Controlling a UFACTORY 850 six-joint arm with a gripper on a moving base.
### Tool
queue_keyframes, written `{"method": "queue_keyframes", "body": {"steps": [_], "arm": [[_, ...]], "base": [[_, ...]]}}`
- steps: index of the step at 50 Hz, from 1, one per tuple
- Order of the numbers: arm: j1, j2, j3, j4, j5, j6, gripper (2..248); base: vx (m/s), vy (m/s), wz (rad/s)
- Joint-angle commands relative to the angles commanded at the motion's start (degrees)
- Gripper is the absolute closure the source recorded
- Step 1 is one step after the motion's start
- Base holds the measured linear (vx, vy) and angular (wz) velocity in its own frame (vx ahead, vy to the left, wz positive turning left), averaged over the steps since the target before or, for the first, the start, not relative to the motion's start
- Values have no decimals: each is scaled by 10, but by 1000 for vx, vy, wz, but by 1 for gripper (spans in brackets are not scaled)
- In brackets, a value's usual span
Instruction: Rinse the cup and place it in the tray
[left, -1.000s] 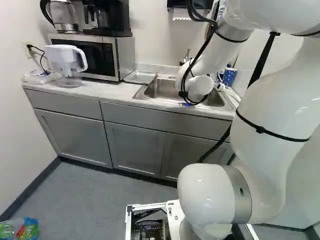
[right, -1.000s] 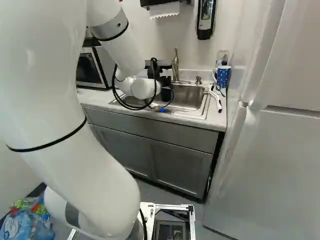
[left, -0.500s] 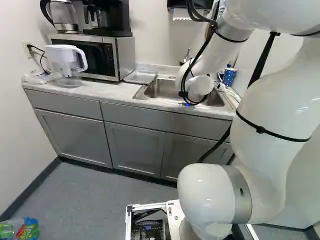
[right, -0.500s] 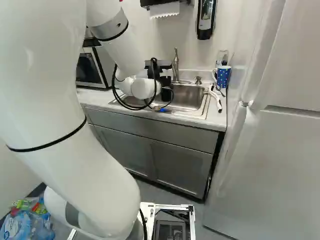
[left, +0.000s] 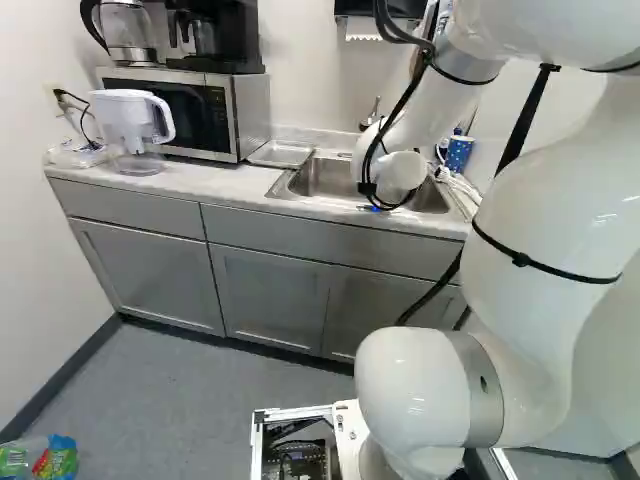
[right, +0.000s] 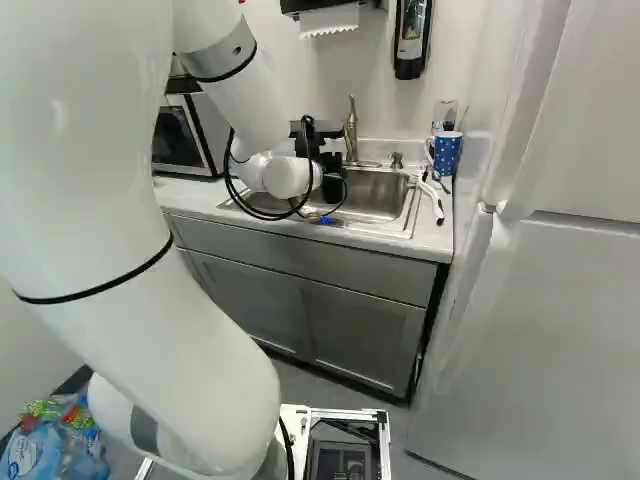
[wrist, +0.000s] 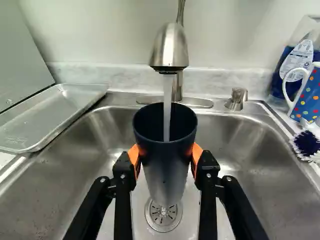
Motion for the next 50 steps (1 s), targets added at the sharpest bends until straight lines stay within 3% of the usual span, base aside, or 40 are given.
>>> {"method": "queue_keyframes", "body": {"steps": [50], "arm": [[0,0,0,0,0,0,129]], "base": [[0,0,0]]}}
